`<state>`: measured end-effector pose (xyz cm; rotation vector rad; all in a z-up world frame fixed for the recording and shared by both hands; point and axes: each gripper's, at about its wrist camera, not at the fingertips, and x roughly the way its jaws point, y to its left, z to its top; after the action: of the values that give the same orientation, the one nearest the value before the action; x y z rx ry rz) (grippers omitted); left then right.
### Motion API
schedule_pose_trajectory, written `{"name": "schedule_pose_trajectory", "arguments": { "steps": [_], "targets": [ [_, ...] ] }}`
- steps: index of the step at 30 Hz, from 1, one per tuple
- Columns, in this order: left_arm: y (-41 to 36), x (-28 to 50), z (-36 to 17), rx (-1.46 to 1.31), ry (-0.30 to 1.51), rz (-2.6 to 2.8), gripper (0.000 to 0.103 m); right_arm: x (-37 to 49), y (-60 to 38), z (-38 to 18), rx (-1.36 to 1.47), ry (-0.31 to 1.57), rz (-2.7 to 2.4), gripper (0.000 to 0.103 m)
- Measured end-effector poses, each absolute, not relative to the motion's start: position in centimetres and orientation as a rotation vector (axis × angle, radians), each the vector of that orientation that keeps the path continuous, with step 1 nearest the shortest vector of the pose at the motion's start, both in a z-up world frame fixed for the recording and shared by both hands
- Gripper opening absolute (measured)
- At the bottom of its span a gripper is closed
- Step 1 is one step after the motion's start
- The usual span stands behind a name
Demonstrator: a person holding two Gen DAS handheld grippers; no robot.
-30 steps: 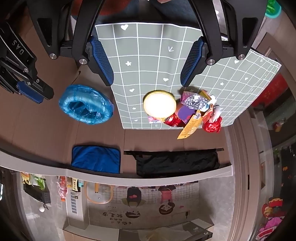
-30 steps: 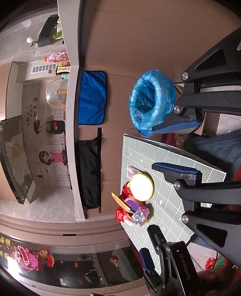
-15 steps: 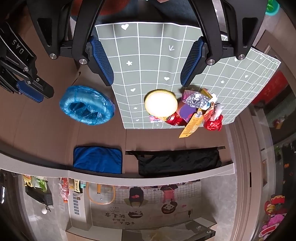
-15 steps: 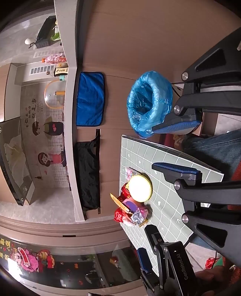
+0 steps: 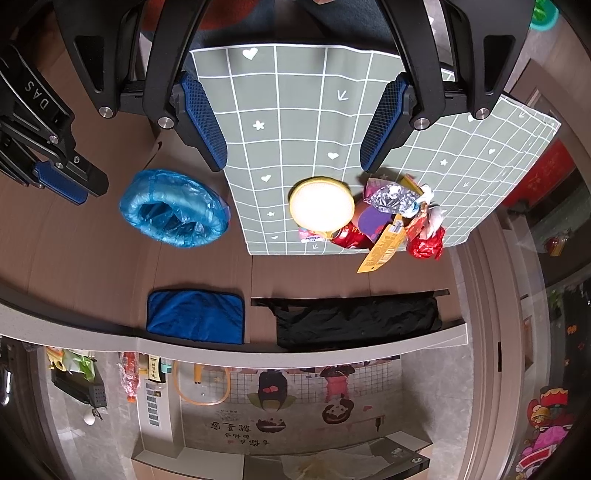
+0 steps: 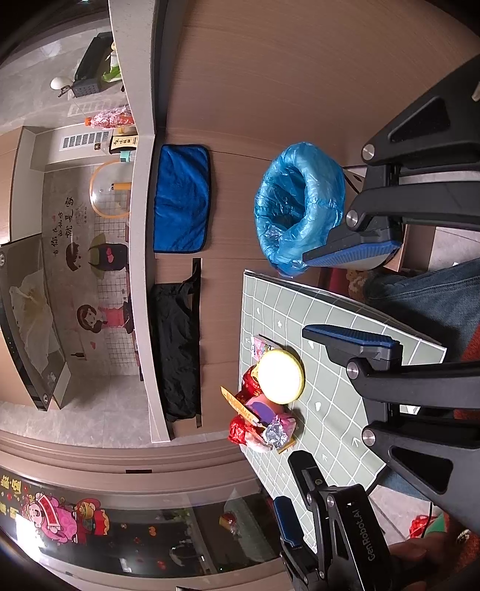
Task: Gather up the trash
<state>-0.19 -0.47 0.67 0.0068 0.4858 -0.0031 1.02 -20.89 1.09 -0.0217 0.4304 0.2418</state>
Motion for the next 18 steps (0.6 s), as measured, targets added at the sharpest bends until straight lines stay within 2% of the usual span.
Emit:
{"name": "schedule_pose_trajectory", "arguments": {
  "steps": [18],
  "targets": [
    [-0.47, -0.14, 0.86, 0.005, 0.48, -0.003, 0.075, 0.96, -20.63, 1.3, -0.026, 0.425, 0.237, 0.031]
  ]
}}
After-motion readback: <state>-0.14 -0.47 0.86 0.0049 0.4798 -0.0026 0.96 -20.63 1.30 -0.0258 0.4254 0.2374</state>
